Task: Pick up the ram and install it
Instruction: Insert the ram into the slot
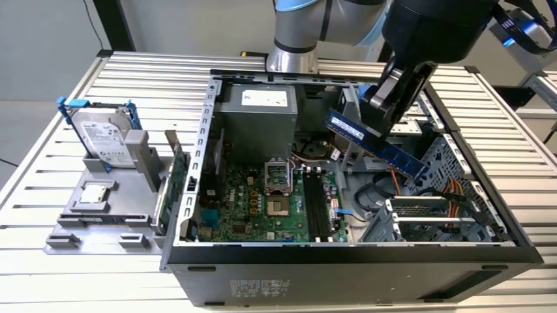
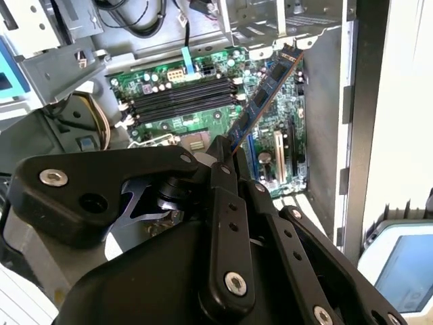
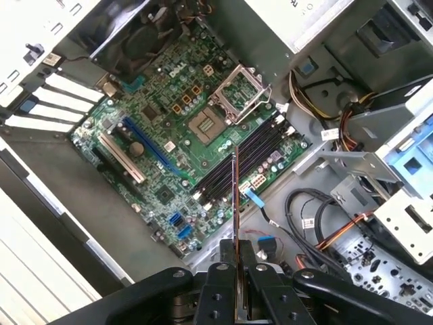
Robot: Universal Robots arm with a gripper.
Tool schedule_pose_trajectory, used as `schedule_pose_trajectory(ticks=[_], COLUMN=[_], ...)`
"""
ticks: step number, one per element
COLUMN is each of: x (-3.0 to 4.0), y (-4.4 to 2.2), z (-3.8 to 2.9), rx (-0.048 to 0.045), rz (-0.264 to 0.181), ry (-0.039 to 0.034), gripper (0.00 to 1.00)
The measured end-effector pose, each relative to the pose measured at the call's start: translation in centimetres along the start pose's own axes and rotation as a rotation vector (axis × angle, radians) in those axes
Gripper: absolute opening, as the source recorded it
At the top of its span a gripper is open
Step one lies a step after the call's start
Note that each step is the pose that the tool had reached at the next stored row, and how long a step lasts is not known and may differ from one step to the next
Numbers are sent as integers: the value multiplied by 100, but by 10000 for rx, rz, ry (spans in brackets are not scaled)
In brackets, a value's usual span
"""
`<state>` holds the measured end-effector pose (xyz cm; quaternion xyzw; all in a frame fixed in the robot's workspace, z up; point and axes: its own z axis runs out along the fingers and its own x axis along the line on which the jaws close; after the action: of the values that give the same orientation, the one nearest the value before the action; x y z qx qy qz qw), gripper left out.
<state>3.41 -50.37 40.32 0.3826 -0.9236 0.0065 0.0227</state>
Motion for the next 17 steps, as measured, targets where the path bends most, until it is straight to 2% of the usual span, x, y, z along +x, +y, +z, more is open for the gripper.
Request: schedule_pose_trajectory(ticks=[17], x=[0], y=[0], z=[0], rx=[-53], rz=[1126], ry=[-6], gripper=[0])
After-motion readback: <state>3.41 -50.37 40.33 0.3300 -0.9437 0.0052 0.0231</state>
